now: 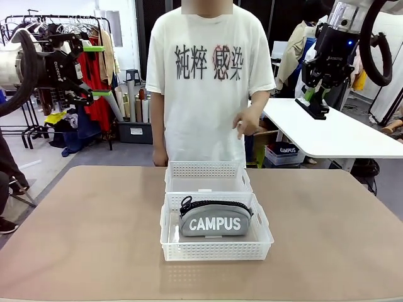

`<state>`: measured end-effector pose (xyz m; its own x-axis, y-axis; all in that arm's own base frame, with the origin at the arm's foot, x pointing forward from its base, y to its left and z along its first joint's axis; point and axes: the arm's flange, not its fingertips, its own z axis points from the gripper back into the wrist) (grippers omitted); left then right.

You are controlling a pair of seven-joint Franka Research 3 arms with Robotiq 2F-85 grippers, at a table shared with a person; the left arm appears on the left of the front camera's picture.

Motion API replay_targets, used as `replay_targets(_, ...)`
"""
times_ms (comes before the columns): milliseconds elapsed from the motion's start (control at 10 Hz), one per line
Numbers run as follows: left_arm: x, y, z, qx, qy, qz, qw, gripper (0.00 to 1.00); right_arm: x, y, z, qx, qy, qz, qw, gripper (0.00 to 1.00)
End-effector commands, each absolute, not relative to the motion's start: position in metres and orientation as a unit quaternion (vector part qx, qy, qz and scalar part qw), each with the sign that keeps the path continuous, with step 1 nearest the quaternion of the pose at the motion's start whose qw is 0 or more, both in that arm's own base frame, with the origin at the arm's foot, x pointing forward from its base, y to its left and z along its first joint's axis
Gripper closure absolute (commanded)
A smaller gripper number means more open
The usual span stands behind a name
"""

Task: Distribute items into two baskets.
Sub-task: Place the picked Stapler into the Organizing basket as instructed by the person.

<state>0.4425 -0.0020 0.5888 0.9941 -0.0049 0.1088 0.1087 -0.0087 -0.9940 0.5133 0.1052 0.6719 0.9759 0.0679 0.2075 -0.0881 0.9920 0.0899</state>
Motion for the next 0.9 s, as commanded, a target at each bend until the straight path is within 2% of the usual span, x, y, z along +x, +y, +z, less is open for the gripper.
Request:
replay_targets(0,0.4418,-0.0016,0.5898,-0.710,-0.036,-0.042,0.702,0.00,0.5108,0.1051,0.6754,0.050,-0.105,0.039,0.992,1.00)
replay_targets(800,0.4418,-0.0016,0.5898,-0.710,-0.036,-0.042,0.702,0.00,0.5108,0.1051,0.6754,0.050,-0.105,0.039,0.992,1.00)
